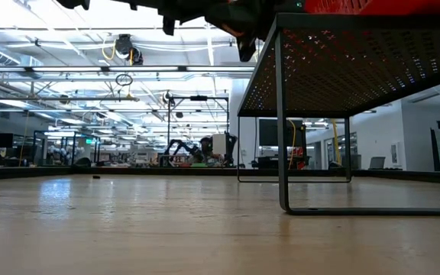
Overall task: Pick & Place Office Desk Supplies
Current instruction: Put the orange rubber band into the top red bin on the shelf, then return to Home Position
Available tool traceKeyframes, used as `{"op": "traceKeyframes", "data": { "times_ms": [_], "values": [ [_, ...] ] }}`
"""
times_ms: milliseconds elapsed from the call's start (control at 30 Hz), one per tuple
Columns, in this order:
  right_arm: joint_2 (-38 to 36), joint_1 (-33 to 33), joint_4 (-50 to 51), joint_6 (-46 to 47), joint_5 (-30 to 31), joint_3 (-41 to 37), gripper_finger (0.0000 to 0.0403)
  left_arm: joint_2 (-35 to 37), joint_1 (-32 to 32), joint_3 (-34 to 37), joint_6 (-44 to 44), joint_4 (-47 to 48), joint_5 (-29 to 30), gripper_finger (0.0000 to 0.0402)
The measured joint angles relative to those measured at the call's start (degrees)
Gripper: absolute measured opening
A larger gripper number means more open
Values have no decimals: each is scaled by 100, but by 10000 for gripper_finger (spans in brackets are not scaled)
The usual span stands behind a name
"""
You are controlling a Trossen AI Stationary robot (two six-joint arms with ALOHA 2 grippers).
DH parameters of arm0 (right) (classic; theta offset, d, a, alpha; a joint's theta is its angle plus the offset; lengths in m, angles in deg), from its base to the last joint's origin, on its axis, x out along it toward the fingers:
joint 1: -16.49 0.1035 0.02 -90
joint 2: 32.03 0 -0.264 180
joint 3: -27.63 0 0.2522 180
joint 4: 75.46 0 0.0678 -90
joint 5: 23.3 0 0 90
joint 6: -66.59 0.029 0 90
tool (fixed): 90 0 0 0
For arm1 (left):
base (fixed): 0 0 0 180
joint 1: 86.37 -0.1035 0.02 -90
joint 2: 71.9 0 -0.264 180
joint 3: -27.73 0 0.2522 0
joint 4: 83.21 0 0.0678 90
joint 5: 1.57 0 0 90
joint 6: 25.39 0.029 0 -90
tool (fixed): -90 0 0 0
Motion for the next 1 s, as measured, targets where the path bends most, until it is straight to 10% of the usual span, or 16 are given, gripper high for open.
{"op": "traceKeyframes", "data": {
  "times_ms": [333,767,1000],
  "values": [
    [-1208,-244,1928,-440,407,0,1,628,69,-2,174,317,190,228],
    [-2797,-238,4759,-874,1994,-58,7,1062,65,-4,262,1030,780,239],
    [-2883,-238,4747,-865,2007,-291,97,1062,67,-4,258,1031,778,239]
  ]
}}
